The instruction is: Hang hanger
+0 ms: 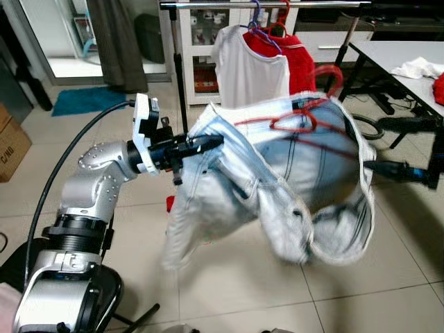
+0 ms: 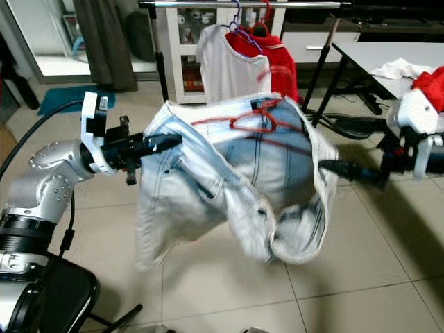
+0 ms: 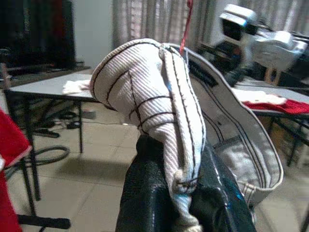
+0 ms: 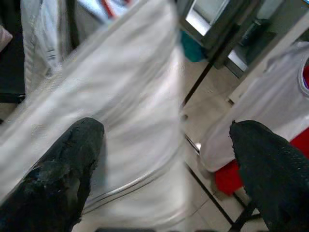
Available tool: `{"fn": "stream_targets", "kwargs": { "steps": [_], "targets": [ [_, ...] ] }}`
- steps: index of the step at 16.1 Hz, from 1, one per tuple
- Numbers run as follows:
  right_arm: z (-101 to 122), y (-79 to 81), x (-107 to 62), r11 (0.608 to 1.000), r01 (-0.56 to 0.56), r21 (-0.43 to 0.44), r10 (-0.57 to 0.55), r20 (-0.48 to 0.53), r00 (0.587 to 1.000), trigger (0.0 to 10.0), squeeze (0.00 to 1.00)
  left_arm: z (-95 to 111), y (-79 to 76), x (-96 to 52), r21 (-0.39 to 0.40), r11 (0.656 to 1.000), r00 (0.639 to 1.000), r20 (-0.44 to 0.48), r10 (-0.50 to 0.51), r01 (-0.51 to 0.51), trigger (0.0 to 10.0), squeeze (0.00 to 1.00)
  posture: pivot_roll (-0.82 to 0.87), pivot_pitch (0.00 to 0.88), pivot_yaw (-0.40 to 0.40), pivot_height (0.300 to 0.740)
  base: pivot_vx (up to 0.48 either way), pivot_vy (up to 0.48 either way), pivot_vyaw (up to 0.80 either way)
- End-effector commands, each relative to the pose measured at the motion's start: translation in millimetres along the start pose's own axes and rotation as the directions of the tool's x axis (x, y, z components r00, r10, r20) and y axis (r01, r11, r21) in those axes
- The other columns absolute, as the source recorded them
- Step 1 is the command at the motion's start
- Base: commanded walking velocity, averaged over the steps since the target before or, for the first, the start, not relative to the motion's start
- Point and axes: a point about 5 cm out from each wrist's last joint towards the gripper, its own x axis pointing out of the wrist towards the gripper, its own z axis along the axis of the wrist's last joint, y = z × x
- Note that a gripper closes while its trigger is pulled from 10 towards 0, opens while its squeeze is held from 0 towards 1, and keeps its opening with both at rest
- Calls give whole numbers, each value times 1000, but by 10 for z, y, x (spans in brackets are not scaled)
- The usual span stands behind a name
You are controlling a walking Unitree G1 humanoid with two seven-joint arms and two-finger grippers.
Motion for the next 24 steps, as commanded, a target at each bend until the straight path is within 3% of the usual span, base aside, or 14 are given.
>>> {"fn": "stream_targets", "kwargs": {
  "steps": [1,5,8,11,14,24],
  "targets": [
    [31,-37,20,999,-20,-32,20,-8,1000,10000,0,145,-40,28,39,998,997,44,-58,56,0,0,-119,0,4,740,0,0,0],
    [154,-112,201,991,-110,-76,111,9,994,10000,0,180,-119,51,39,989,989,26,-142,141,0,0,-118,0,-3,740,0,0,0],
    [187,11,425,957,-278,-86,280,12,960,10000,0,256,-94,84,48,990,989,62,-137,134,0,0,-116,0,-10,740,0,0,0],
    [163,6,406,954,-287,-89,288,2,958,10000,0,240,-87,56,44,991,991,45,-128,126,0,0,-114,0,-7,740,0,0,0],
    [130,-66,197,964,-261,-59,259,-35,965,10000,0,218,-49,-4,39,994,995,23,-101,100,0,0,-116,0,2,740,0,0,0],
    [130,-66,197,964,-261,-59,259,-35,965,10000,0,218,-49,-4,39,994,995,23,-101,100,0,0,-116,0,2,740,0,0,0]
  ]
}}
